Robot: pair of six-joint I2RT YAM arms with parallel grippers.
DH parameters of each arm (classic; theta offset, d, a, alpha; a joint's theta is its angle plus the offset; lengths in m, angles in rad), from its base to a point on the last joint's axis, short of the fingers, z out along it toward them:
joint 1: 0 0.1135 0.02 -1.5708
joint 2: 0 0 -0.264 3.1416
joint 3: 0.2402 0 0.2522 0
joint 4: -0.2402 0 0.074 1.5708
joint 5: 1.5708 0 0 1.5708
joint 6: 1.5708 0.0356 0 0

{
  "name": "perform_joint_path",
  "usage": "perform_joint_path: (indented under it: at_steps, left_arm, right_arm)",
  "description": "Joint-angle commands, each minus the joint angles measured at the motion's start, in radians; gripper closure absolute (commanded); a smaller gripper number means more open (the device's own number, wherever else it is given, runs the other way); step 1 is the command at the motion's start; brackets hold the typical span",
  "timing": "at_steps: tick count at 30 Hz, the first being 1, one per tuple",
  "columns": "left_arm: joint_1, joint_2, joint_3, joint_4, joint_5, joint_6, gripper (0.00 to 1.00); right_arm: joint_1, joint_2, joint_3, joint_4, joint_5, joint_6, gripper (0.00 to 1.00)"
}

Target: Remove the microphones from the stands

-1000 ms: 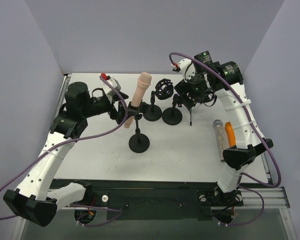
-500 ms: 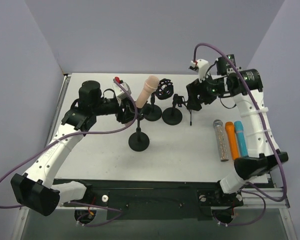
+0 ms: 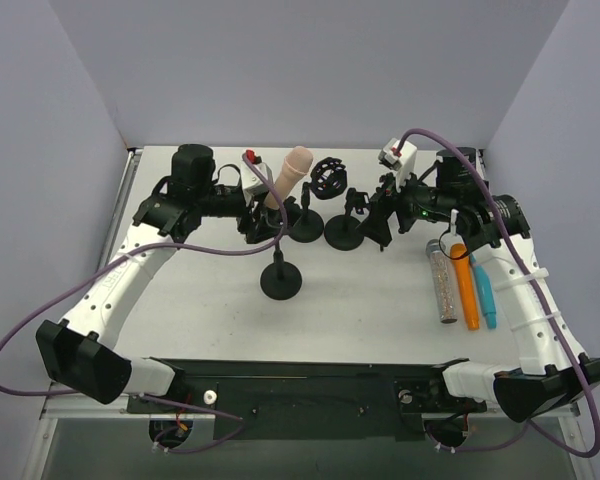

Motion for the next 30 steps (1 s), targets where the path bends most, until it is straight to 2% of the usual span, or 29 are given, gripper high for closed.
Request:
perform_joint_path:
  at_steps: [1,10,15,18,22,24,26,28,29,30]
  left_arm:
    - [-0.001,-0.051,0.059,0.035,-0.067,-0.018,0.16]
    - [-0.035,-0.027,0.106,0.219,-0.231,-0.255,0.15]
    - [-0.053,0.053,0.175,0.26,-0.254,-0.408,0.16]
    - [-0.064,0.076,0.2,0.271,-0.247,-0.42,0.19]
    - [-0.067,0.101,0.247,0.173,-0.173,-0.324,0.39]
    - [-0.061,0.108,0.284,0.109,-0.103,-0.269,0.55]
    - [-0.053,0.108,0.301,0.096,-0.047,-0.256,0.65]
    - [-0.038,0.102,0.302,0.108,0.02,-0.279,0.7]
    - [-0.027,0.101,0.309,0.107,0.067,-0.293,0.72]
    - [-0.024,0.102,0.312,0.093,0.094,-0.293,0.75]
  right_arm:
    - [0.001,-0.012,-0.046,0.082,-0.076,-0.01,0.16]
    - [0.019,0.011,-0.064,0.12,-0.099,-0.013,0.17]
    - [0.028,0.022,-0.069,0.123,-0.15,-0.05,0.19]
    - [0.044,0.025,-0.081,0.166,-0.173,-0.038,0.2]
    - [0.065,0.043,-0.069,0.189,-0.191,-0.077,0.2]
    - [0.071,0.055,-0.058,0.191,-0.205,-0.102,0.2]
    - [0.085,0.066,-0.06,0.211,-0.217,-0.117,0.21]
    - [0.103,0.069,-0.083,0.327,-0.24,-0.093,0.21]
    - [0.111,0.066,-0.121,0.385,-0.251,-0.011,0.21]
    - [0.116,0.06,-0.144,0.556,-0.254,0.051,0.2]
